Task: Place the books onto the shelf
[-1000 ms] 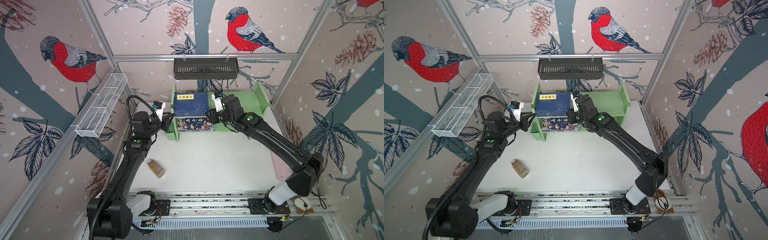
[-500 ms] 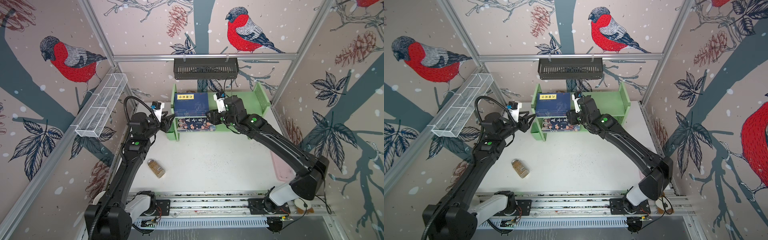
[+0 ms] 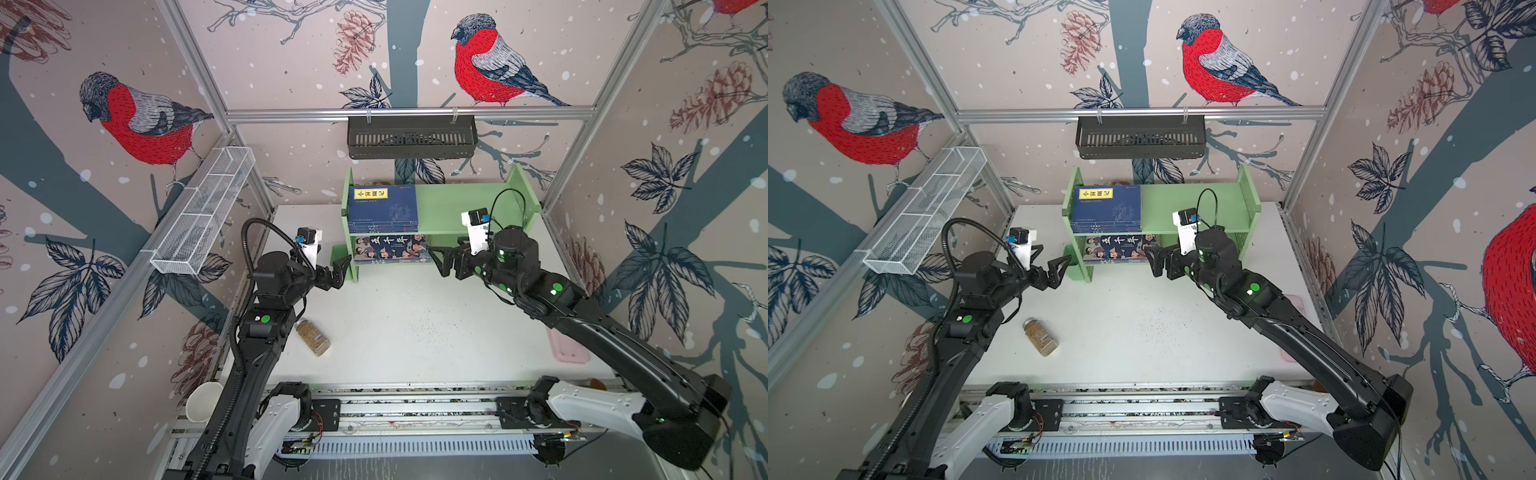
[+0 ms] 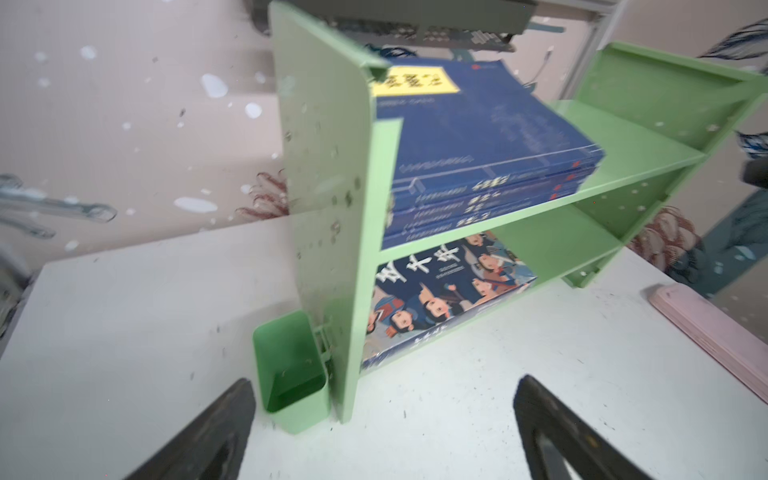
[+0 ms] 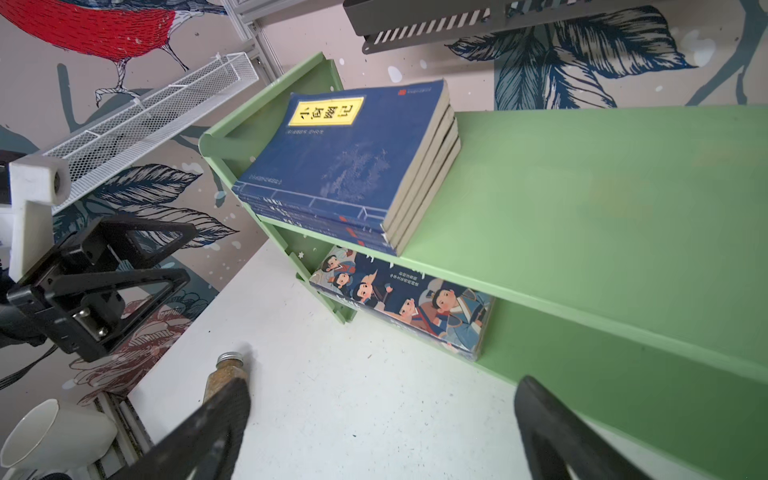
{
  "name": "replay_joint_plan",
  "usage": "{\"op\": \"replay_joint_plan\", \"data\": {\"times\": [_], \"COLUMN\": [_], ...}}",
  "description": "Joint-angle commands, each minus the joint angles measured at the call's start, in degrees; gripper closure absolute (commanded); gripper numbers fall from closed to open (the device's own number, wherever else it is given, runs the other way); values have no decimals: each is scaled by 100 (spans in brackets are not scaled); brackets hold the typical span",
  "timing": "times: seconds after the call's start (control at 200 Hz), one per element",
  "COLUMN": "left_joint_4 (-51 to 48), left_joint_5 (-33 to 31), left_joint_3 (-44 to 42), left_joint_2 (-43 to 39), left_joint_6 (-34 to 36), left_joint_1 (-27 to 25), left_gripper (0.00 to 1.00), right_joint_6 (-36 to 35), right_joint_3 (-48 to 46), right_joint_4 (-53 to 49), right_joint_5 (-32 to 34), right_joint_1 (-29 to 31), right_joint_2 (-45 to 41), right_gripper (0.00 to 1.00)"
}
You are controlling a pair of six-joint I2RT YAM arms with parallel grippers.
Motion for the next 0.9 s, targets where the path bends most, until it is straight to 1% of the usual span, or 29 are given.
{"op": "replay_joint_plan", "data": {"times": [0.0,0.115,0.195,0.28,0.32,0.375,0.42,0.52,0.6,0.69,0.74,0.81,0.895], "left_joint_4": [130,368,630,1071,1237,1523,1717,2109,2540,3252,3728,4416,5264], "left_joint_5": [-913,-1097,-1318,-1566,-1662,-1639,-1394,-953,-820,-758,-739,-587,-586], "left_joint_3": [-369,-773,-1106,-1526,-1681,-1862,-1951,-2022,-2174,-2545,-2799,-3134,-3384], "left_joint_2": [-329,-524,-533,-464,-407,-316,-195,139,309,504,637,863,1221], "left_joint_6": [-147,-208,-234,-148,-123,-95,-16,391,452,328,276,292,198], "left_joint_1": [115,276,337,447,522,663,789,993,1183,1348,1401,1481,1547], "left_gripper": [2,2,2,2,2,2,2,2,2,2,2,2,2], "right_joint_6": [-183,-162,-280,-305,-373,-490,-498,-660,-935,-1206,-1225,-1289,-1372], "right_joint_3": [-575,-1158,-1457,-1961,-2267,-2638,-2910,-3375,-3651,-3993,-4134,-4365,-4903], "right_joint_4": [393,593,719,1138,1460,1863,2135,2648,3019,3555,3764,4063,4904], "right_joint_5": [424,795,1100,1827,2041,2116,2097,2040,2203,2302,2329,2079,1889], "right_joint_1": [-21,-21,-26,-91,-209,-456,-696,-1469,-2006,-2525,-2824,-3242,-3615], "right_joint_2": [-261,-428,-516,-700,-790,-885,-953,-1062,-1134,-1121,-1070,-1017,-997], "right_gripper": [0,0,0,0,0,0,0,0,0,0,0,0,0]}}
